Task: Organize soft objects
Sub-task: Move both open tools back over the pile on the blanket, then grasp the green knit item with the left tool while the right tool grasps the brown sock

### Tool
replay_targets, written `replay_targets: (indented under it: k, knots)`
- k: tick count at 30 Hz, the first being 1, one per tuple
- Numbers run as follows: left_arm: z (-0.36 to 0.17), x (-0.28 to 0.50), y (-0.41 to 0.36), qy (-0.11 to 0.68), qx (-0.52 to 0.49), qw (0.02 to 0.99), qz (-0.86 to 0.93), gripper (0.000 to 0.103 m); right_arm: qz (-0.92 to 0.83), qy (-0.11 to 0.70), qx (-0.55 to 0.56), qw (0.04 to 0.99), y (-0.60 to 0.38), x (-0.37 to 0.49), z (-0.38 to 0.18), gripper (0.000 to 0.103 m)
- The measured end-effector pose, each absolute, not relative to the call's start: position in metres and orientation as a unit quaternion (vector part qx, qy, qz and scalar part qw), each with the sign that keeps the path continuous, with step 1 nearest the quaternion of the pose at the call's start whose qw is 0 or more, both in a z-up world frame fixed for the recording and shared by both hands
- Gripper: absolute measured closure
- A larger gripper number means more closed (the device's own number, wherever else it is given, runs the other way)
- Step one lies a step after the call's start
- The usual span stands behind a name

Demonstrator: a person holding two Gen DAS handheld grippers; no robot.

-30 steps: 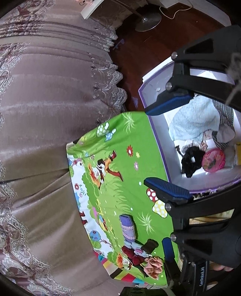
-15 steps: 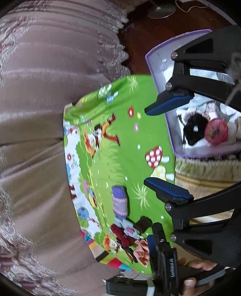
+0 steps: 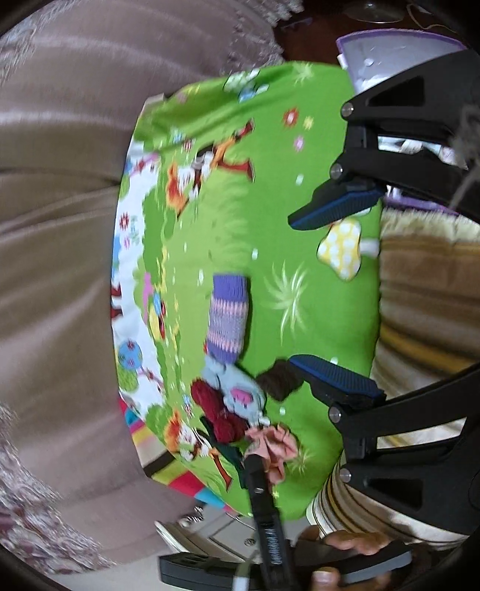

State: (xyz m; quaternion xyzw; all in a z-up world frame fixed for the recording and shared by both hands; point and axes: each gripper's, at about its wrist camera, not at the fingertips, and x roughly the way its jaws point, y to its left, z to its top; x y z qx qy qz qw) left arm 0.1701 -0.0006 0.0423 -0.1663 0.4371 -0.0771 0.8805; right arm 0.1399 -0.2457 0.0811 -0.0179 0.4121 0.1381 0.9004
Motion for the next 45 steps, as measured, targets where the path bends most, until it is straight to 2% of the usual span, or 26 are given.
replay_targets:
  k: [15,28,29,31,32,34,35,37,38,40,43,45]
  knots:
    - [0.008,0.240,0.098,0.490,-0.262,0.832,-0.013,0.020,0.207,0.466,-0.035,0.860,-0.156,0.182,0.044,0.030]
    - [-0.042,0.268,0.112,0.527,-0.300,0.795,-0.024,0.018,0.207,0.519,-0.042,0.828,-0.124,0.215,-0.008,0.030]
    - [-0.045,0.268,0.111,0.528,-0.303,0.793,-0.030,0.018,0.206,0.520,-0.043,0.827,-0.122,0.217,-0.009,0.030]
    - [-0.048,0.269,0.111,0.526,-0.307,0.792,-0.043,0.019,0.206,0.524,-0.046,0.825,-0.119,0.221,-0.013,0.041]
    - [-0.048,0.268,0.110,0.524,-0.306,0.793,-0.051,0.021,0.206,0.527,-0.047,0.823,-0.118,0.223,-0.016,0.044]
    - [-0.047,0.267,0.110,0.518,-0.307,0.796,-0.062,0.034,0.207,0.534,-0.047,0.819,-0.116,0.225,-0.021,0.053]
    - [-0.044,0.266,0.110,0.513,-0.304,0.800,-0.063,0.037,0.208,0.538,-0.046,0.815,-0.115,0.227,-0.025,0.056]
    - [-0.036,0.264,0.108,0.502,-0.284,0.815,-0.063,0.053,0.208,0.543,-0.046,0.812,-0.114,0.228,-0.029,0.067]
    - [-0.031,0.262,0.107,0.495,-0.271,0.823,-0.059,0.056,0.208,0.543,-0.045,0.812,-0.114,0.229,-0.030,0.068]
    - [-0.023,0.259,0.106,0.485,-0.249,0.837,-0.053,0.073,0.208,0.540,-0.043,0.814,-0.116,0.228,-0.029,0.074]
    - [-0.021,0.258,0.106,0.482,-0.234,0.843,-0.052,0.083,0.209,0.536,-0.038,0.817,-0.116,0.228,-0.027,0.078]
    - [-0.022,0.257,0.108,0.481,-0.237,0.843,-0.045,0.084,0.212,0.531,-0.038,0.819,-0.116,0.226,-0.025,0.078]
